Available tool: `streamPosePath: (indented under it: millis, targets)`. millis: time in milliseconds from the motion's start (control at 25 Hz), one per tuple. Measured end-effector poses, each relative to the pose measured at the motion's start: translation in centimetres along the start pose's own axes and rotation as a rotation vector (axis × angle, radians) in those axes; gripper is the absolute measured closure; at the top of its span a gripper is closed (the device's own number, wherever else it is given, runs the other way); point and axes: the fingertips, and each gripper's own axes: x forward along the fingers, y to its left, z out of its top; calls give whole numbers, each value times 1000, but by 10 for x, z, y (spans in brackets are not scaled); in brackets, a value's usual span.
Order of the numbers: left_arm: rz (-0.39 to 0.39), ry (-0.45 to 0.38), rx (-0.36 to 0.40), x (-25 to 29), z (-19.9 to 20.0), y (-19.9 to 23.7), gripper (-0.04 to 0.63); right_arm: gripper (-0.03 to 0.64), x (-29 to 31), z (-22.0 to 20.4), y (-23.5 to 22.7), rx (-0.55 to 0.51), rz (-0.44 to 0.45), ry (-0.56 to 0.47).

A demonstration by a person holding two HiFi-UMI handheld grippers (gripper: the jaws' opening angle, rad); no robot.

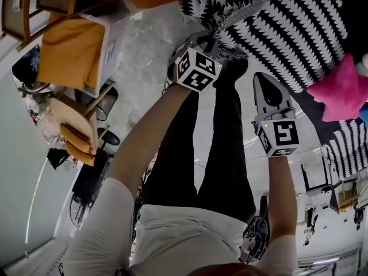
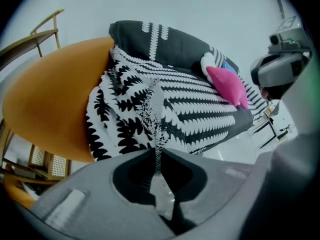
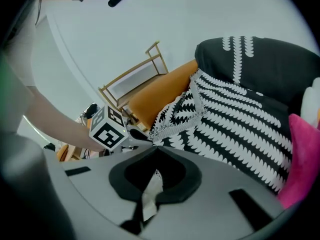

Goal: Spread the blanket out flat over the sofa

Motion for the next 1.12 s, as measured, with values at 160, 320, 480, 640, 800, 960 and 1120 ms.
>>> streamPosePath:
  millis: [160,320,480,640,800,960,1120]
  targets:
    - [82,-30,-1,-22,-20,34,565,612,16,4,27,-17,18,12]
    - [170,-56,19,-42,-39,66,565,614,31,4,49,-19,23,35]
    - [219,-73,27,-56,-53,81,565,612,39,4,57,-19,27,49]
    - [247,-70,2,-65,-68,83,565,612,41,2,59,-26,37,50]
    - [281,-67,-4,-77,-96,86,565,612,44,1,74,-40,41,52]
    - [299,-63,-45,-80,-122,105,565,612,63,4,89,-53,53,73]
    - [291,-61,-85,-68,-138,123,565,613,82,-5,98,-50,60,92]
